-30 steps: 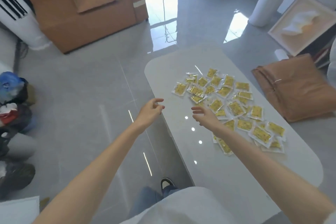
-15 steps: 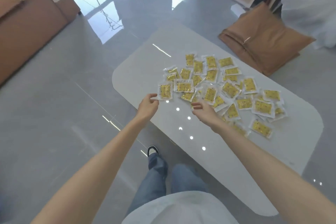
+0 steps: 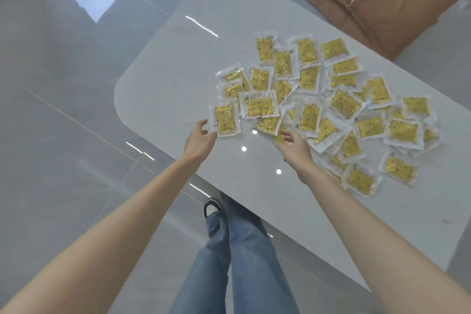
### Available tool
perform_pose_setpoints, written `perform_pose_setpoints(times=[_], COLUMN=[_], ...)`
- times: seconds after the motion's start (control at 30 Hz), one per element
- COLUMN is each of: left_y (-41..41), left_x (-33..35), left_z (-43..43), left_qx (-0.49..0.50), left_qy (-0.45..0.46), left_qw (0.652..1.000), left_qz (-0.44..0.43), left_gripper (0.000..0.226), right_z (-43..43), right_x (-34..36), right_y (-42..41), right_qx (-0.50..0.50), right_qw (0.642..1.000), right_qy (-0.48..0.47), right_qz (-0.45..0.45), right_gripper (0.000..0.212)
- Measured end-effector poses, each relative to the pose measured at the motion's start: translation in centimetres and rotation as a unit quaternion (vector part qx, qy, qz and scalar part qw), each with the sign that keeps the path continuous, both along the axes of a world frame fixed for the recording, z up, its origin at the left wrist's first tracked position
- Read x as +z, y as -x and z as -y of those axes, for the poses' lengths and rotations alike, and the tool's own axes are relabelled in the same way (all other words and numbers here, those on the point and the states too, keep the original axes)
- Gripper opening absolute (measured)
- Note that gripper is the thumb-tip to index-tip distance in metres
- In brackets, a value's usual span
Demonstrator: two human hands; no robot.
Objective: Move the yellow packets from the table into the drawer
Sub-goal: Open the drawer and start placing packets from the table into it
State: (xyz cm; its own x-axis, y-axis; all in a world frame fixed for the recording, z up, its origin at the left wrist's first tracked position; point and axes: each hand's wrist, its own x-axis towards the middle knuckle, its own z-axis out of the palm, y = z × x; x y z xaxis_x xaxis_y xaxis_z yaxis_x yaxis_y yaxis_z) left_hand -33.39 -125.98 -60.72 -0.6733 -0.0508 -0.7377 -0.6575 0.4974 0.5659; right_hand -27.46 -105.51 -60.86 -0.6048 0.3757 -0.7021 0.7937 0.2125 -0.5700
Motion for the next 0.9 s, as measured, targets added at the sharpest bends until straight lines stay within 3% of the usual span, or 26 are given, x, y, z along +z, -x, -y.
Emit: perform_pose_setpoints(times=[0.2,0.43,0.57,0.67,0.9], left_y=[2.8,5.0,5.8,6.0,6.6], left_x=[-9.4,-15.1,-16.5,-17.2,-17.0], left_z=[-1.6,-4.6,-5.6,-6.0,-6.1], left_qx=[0.029,0.057,0.082,0.108,0.12], left_qy=[0.018,0.138,0.184,0.187,0.182], left_qw=[0.999,0.988,0.979,0.975,0.975], left_qz=[0.01,-0.026,-0.044,-0.047,0.045], left_gripper=[0.061,0.078,0.081,0.078,0.073], right_z=[0.4,-0.2,-0.6,-0.6,-0.6], right_x=[-8.3,-14.3,-15.5,-15.6,-14.9], right_y=[3.7,6.4,7.9,8.7,8.6], right_qx=[-0.003,-0.044,-0.119,-0.114,-0.094], right_qw=[0.997,0.983,0.978,0.977,0.987], right_qy=[-0.076,-0.176,-0.172,-0.178,-0.125], right_qz=[-0.013,0.004,0.014,0.02,0.03], right_gripper=[0.041,0.052,0.072,0.076,0.077])
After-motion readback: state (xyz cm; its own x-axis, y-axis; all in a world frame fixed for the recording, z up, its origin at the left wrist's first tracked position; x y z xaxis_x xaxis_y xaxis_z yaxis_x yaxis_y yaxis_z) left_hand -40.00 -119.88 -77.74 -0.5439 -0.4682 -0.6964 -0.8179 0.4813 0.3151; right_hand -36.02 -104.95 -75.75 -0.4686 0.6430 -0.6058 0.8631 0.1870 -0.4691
